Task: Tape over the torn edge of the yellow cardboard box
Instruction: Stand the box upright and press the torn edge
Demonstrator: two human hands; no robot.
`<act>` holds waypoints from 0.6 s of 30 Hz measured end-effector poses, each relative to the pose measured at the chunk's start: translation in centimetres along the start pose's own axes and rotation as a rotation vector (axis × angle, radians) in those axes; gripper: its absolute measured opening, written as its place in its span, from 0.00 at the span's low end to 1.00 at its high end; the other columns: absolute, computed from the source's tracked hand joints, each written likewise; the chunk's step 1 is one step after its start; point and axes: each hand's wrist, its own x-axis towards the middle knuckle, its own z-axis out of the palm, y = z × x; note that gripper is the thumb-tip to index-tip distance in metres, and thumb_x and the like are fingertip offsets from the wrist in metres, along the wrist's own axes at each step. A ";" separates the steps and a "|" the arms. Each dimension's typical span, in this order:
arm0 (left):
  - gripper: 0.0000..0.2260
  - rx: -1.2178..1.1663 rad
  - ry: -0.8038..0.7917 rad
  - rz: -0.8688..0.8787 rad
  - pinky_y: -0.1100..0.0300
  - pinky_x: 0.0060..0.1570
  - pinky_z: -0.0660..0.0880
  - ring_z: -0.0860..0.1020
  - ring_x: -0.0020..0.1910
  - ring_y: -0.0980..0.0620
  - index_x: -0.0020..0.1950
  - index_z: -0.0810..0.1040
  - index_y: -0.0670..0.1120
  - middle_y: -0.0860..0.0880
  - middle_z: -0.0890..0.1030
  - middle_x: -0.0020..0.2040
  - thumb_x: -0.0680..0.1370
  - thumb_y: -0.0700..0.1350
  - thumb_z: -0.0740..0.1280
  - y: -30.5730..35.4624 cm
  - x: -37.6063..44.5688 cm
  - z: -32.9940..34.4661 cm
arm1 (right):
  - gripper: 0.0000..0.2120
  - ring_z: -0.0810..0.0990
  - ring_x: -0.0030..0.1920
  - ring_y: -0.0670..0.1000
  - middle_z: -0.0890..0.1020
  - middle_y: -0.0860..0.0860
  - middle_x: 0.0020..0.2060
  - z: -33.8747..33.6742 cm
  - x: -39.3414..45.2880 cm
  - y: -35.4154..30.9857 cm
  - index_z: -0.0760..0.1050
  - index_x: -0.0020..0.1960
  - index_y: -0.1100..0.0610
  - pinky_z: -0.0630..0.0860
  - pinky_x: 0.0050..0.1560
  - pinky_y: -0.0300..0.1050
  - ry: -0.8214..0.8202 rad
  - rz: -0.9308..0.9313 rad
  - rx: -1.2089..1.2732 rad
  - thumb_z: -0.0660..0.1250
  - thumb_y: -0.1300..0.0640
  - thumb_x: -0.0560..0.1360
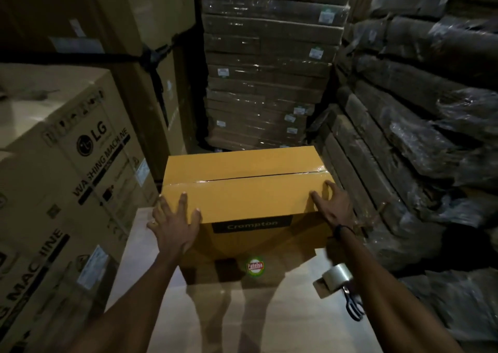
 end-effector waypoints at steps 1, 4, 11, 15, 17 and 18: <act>0.30 -0.019 -0.001 -0.009 0.26 0.68 0.60 0.59 0.77 0.28 0.82 0.55 0.58 0.35 0.54 0.82 0.82 0.67 0.53 0.4 -0.1 0.0 | 0.34 0.71 0.73 0.65 0.74 0.62 0.71 -0.7 0.3 -0.5 0.71 0.78 0.52 0.70 0.72 0.64 0.011 -0.025 -0.002 0.72 0.39 0.77; 0.30 -0.097 -0.004 -0.033 0.27 0.68 0.61 0.60 0.76 0.29 0.82 0.56 0.58 0.36 0.55 0.82 0.82 0.68 0.51 2.2 -0.4 0.4 | 0.38 0.72 0.70 0.65 0.75 0.62 0.69 -3.7 1.5 -2.9 0.72 0.76 0.51 0.70 0.72 0.64 0.068 -0.067 -0.051 0.69 0.33 0.73; 0.32 -0.337 -0.149 -0.120 0.25 0.71 0.58 0.56 0.80 0.32 0.83 0.51 0.61 0.41 0.50 0.85 0.81 0.71 0.48 6.7 -0.8 2.3 | 0.35 0.72 0.71 0.66 0.74 0.60 0.70 -11.6 2.5 -11.4 0.71 0.77 0.46 0.69 0.70 0.61 0.237 -0.237 -0.319 0.71 0.35 0.73; 0.34 -0.465 -0.199 -0.094 0.24 0.74 0.50 0.48 0.83 0.35 0.83 0.46 0.64 0.45 0.47 0.86 0.79 0.74 0.44 9.0 0.2 1.6 | 0.33 0.74 0.69 0.63 0.77 0.56 0.70 -12.4 0.3 -16.6 0.69 0.78 0.46 0.76 0.63 0.57 0.311 -0.333 -0.480 0.68 0.36 0.77; 0.33 -0.532 -0.186 0.000 0.23 0.74 0.47 0.46 0.84 0.36 0.83 0.45 0.66 0.47 0.45 0.86 0.78 0.74 0.43 11.3 0.7 -0.2 | 0.30 0.77 0.67 0.61 0.79 0.54 0.68 -11.8 -1.0 -18.3 0.70 0.78 0.47 0.78 0.59 0.54 0.346 -0.393 -0.472 0.63 0.35 0.79; 0.32 -0.557 -0.166 0.063 0.24 0.75 0.46 0.47 0.84 0.37 0.82 0.45 0.67 0.47 0.45 0.86 0.79 0.73 0.44 12.6 0.9 -1.2 | 0.29 0.78 0.65 0.60 0.81 0.53 0.66 -11.4 -1.7 -18.9 0.71 0.77 0.47 0.78 0.57 0.53 0.387 -0.437 -0.441 0.60 0.35 0.81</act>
